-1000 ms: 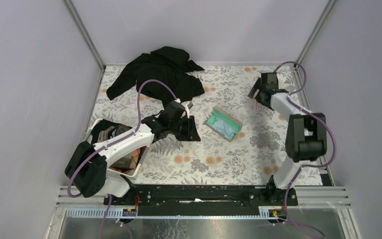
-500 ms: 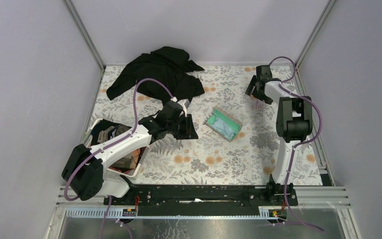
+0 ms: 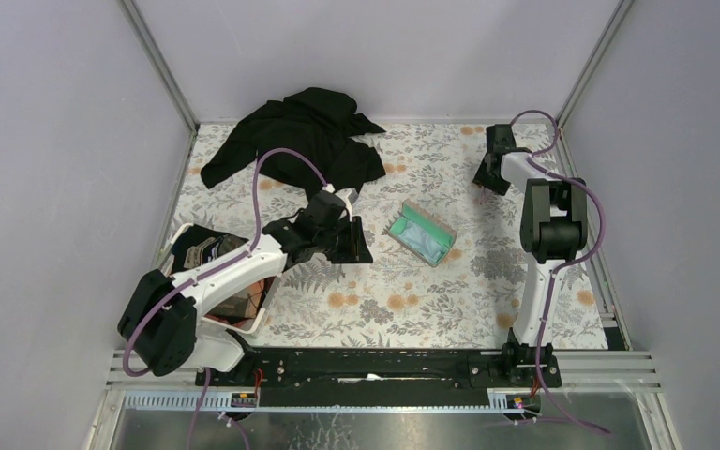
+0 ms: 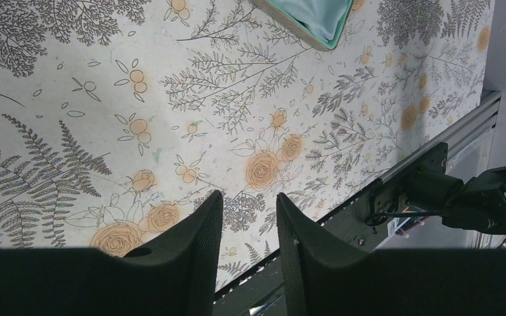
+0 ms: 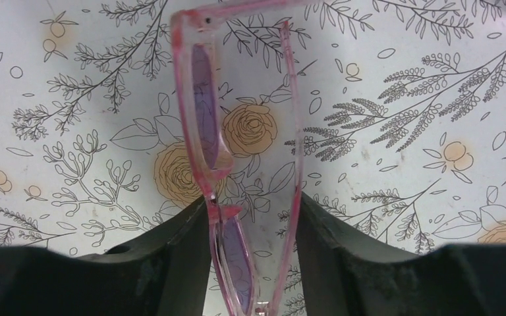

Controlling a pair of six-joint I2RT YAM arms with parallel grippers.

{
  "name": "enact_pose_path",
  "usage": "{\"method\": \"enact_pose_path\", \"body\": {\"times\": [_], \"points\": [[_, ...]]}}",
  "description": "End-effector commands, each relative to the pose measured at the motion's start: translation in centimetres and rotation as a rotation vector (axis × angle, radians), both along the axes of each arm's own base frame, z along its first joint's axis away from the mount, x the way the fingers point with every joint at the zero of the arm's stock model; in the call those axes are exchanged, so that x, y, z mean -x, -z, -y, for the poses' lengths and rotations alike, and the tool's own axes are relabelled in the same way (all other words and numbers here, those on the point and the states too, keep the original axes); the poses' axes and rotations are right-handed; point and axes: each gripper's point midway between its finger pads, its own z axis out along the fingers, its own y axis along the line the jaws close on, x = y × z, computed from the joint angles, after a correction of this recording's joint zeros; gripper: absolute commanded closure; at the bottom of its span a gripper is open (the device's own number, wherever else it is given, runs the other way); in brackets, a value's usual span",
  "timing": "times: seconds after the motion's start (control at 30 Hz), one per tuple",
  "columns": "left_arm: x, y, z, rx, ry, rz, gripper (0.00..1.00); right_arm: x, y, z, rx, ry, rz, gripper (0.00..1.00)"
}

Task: Organize the sunglasses
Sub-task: Move the sunglasses to the center of the board.

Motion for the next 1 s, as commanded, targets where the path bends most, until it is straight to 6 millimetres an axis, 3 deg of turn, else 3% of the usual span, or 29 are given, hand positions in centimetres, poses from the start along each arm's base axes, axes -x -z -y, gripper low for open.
{"method": "enact_pose_path", "body": {"times": [0.0, 0.17, 0.27, 0.37, 0.4, 0.43, 0.57, 0.7, 0.8, 0.97], "points": [[-0.3, 0.8, -0.2, -0.024, 0.001, 0.008, 0.6, -1.7, -1.4, -0.3, -0.015, -0.023, 0.051, 0.5], [-0.3, 1.0, 0.1, -0.021, 0.018, -0.003, 0.6, -0.6, -1.8, -0.7, -0.034, -0.032, 0.051, 0.58], [-0.2, 1.3, 0.3, -0.016, 0.031, -0.009, 0.6, 1.3, -1.8, -1.8, -0.096, -0.035, 0.066, 0.61], [-0.2, 1.6, 0.8, -0.007, 0.046, -0.018, 0.6, 4.3, -1.2, -3.0, -0.169, -0.042, 0.065, 0.62], [-0.2, 1.6, 0.9, -0.005, 0.052, -0.022, 0.6, 6.1, -0.4, -3.2, -0.183, -0.037, 0.036, 0.63], [-0.2, 1.6, 1.1, -0.003, 0.06, -0.024, 0.6, 6.7, -1.0, -3.4, -0.197, -0.038, 0.051, 0.63], [-0.1, 1.9, 1.7, 0.002, 0.084, -0.029, 0.6, 12.6, -0.8, -4.1, -0.23, -0.052, 0.01, 0.63], [0.2, 2.3, 2.2, 0.002, 0.106, -0.036, 0.6, 17.2, -1.2, -4.2, -0.24, -0.072, -0.015, 0.61], [0.4, 2.7, 2.6, 0.001, 0.123, -0.042, 0.6, 19.6, -1.0, -5.3, -0.295, -0.098, -0.023, 0.59], [0.4, 2.5, 3.6, 0.008, 0.132, -0.037, 0.6, 21.5, -0.3, -5.6, -0.304, -0.106, -0.038, 0.59]]}}
